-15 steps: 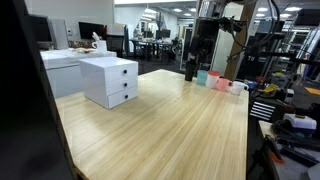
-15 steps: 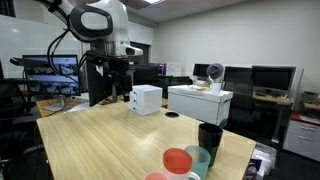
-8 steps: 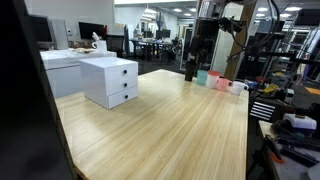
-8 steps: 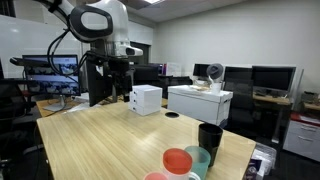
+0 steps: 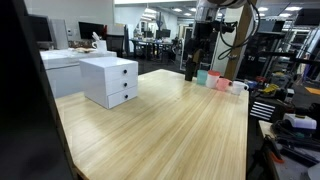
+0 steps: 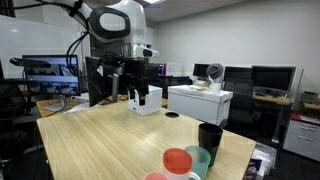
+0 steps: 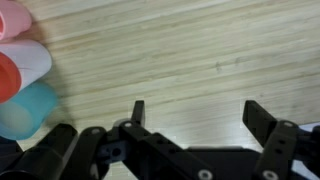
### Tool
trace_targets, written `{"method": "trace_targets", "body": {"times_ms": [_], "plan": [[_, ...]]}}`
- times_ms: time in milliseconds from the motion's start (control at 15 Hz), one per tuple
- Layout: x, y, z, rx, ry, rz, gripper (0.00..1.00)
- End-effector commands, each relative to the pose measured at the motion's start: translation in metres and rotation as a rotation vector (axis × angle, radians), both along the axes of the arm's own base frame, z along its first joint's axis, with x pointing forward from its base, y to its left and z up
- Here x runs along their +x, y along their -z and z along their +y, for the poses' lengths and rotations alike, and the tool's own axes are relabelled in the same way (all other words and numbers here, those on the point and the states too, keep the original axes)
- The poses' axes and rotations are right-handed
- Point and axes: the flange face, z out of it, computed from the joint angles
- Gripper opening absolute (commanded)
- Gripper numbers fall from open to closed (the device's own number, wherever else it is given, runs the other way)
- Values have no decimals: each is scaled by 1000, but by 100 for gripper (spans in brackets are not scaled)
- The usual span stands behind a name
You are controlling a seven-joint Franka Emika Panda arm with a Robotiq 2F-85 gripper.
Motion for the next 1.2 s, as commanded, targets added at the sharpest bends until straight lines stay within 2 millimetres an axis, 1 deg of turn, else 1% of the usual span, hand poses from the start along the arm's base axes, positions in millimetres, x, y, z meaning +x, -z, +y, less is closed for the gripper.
{"method": "trace_targets", "body": {"times_ms": [0, 133, 200, 267, 400, 600, 867, 933, 1133], "plan": [[25, 11, -52, -24, -47, 85, 100], [38, 14, -77, -59, -19, 102, 100], [44, 14, -82, -75, 20, 111, 100], [31, 12, -70, -48, 8, 76, 100], [41, 17, -80, -61, 14, 89, 100], [46, 18, -81, -63, 13, 94, 100], [49, 16, -92, -26, -104, 103, 100], [51, 16, -99, -22, -129, 95, 100], [60, 15, -131, -20, -169, 69, 100]]}}
